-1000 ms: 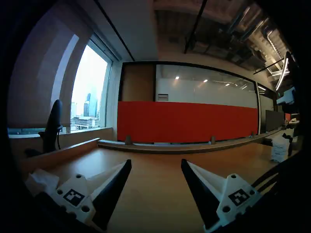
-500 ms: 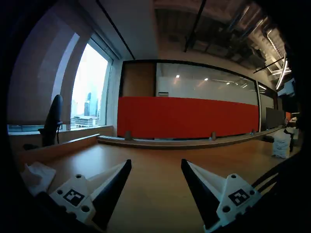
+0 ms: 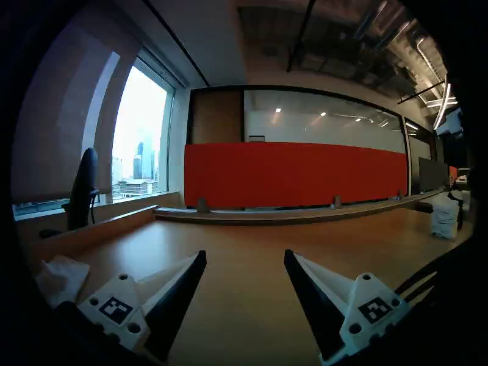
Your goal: Fold towel
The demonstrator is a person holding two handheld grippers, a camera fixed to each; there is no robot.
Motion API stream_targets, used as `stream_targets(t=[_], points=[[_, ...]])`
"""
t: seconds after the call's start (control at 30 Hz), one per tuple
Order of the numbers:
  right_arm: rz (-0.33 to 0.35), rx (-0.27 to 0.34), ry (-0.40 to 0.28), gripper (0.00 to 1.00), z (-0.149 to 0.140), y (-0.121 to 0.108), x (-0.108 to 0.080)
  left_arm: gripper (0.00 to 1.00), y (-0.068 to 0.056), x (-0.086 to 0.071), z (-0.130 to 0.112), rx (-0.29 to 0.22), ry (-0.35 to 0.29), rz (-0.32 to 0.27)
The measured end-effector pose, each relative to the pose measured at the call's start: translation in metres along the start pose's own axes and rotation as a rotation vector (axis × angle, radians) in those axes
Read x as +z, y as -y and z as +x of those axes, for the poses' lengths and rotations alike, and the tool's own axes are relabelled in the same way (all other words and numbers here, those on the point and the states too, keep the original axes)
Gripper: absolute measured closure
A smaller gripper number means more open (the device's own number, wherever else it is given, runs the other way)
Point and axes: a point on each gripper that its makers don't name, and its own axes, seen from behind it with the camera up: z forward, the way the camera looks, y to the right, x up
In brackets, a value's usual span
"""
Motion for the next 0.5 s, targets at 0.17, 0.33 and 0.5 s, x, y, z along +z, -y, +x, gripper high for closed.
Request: stream_targets(t=[0.17, 0.33, 0.5], points=[[0.005, 0.004, -0.001, 0.0, 0.0003, -0.0003, 0.0008, 0.05, -0.0005, 0.0011, -0.0007, 0.002, 0.0, 0.001], [0.011, 0.002, -0.009, 0.0, 0.001, -0.0011, 0.0007, 0.05, -0.0007, 0.0016, -0.0019, 0.006, -0.001, 0.001], [0.016, -0.003, -0.028, 0.0, 0.0053, -0.003, -0.0008, 0.05, -0.0005, 0.002, -0.003, 0.005, -0.001, 0.001]])
